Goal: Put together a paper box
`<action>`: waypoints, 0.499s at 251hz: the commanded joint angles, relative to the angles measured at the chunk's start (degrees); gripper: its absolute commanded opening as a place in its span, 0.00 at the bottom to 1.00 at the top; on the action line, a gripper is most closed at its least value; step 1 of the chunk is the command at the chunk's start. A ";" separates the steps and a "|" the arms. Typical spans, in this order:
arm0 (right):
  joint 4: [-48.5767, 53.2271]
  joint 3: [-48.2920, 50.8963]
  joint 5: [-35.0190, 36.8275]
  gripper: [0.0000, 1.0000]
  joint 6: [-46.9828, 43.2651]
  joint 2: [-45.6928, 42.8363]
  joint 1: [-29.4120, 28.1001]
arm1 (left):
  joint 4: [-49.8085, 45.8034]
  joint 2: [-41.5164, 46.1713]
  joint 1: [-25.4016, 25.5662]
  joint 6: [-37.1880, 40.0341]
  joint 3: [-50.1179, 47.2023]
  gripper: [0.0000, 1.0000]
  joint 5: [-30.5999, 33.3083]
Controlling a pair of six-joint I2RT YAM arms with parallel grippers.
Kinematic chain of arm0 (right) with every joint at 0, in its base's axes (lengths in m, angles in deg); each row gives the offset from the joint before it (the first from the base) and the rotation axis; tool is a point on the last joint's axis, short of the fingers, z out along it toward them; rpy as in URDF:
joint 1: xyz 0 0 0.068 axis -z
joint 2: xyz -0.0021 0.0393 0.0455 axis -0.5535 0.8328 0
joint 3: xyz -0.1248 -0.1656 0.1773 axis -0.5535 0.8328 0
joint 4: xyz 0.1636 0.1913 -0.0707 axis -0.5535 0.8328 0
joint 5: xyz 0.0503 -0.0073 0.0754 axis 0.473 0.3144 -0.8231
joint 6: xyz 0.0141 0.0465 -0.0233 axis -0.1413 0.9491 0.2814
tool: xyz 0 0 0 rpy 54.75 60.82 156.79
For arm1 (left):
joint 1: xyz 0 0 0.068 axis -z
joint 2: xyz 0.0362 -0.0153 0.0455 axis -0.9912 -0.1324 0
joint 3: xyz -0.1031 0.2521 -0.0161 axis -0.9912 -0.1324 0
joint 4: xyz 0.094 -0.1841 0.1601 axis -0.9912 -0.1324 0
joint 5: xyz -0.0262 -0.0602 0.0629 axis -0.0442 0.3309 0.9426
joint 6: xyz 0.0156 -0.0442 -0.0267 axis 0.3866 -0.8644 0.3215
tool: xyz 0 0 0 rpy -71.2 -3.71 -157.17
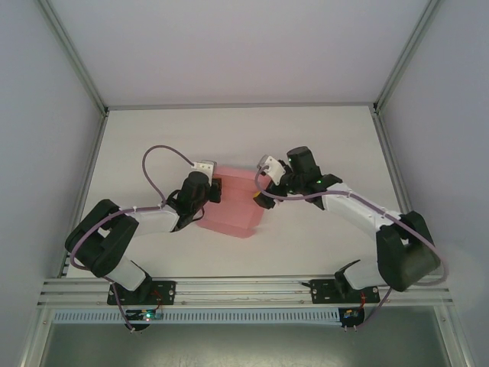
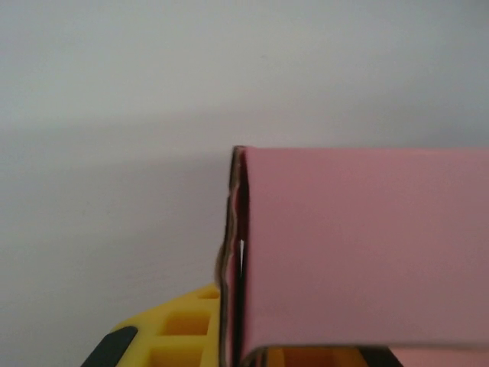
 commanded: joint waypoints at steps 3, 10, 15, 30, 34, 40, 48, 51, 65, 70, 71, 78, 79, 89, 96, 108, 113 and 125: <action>2.04 0.62 1.35 0.98 -0.56 2.19 -0.54 | 3.56 2.31 -1.09 -2.46 1.36 0.00 -1.81; 1.81 0.57 1.25 0.98 -0.57 2.32 -0.64 | 3.73 2.50 -1.16 -1.98 1.17 0.00 -2.02; 1.31 0.69 1.29 0.98 -0.22 2.40 -0.70 | 3.86 2.59 -1.19 -1.67 1.14 0.00 -2.19; -0.86 1.07 1.96 0.98 0.63 1.67 -0.85 | 4.03 2.68 -1.08 -0.61 0.85 0.00 -2.76; -1.36 1.24 2.33 0.98 0.90 1.31 -0.71 | 3.67 2.76 -1.15 -0.48 0.96 0.00 -2.59; -2.26 1.46 3.33 0.98 1.26 0.66 -0.86 | 2.84 2.77 -1.16 -0.45 1.20 0.00 -2.06; -3.31 1.89 5.11 0.98 1.30 -0.72 -0.86 | 1.46 2.73 -1.10 -0.40 1.67 0.00 -1.43; -3.70 2.06 5.71 0.98 1.11 -1.29 -0.89 | 0.92 2.69 -1.15 -0.36 1.91 0.00 -1.14; -4.36 3.09 6.95 0.98 -0.57 -4.30 -0.56 | -0.88 2.60 -1.16 -0.53 2.34 0.00 -0.10; -4.28 3.37 7.13 0.98 -1.43 -5.44 -0.39 | -1.00 2.54 -1.16 -0.54 2.42 0.00 0.12; -4.26 3.45 7.11 0.98 -1.56 -5.65 -0.36 | -1.01 2.57 -1.16 -0.58 2.42 0.00 0.12; -4.33 3.87 7.80 0.98 -2.10 -7.37 -0.12 | -1.05 2.51 -1.12 -0.39 2.26 0.00 0.18; -4.32 3.96 7.93 0.98 -2.12 -7.63 -0.05 | -0.99 2.51 -1.14 -0.37 2.30 0.00 0.15; -4.34 4.36 8.81 0.98 -2.11 -9.93 0.42 | -1.18 2.42 -1.14 -0.66 2.08 0.00 0.76; -4.17 4.49 9.49 0.98 -2.02 -11.62 0.78 | -1.34 2.33 -1.18 -0.80 1.98 0.00 1.15; -4.14 4.51 10.38 0.98 -1.32 -14.74 1.07 | -2.26 2.09 -1.16 -0.85 2.06 0.00 1.90; -4.19 4.63 10.20 0.98 -0.94 -16.10 1.26 | -2.80 2.00 -1.18 -1.00 2.21 0.00 2.33; -5.61 4.75 10.25 0.98 1.43 -19.31 1.48 | -3.95 1.73 -1.18 -1.03 2.61 0.00 2.87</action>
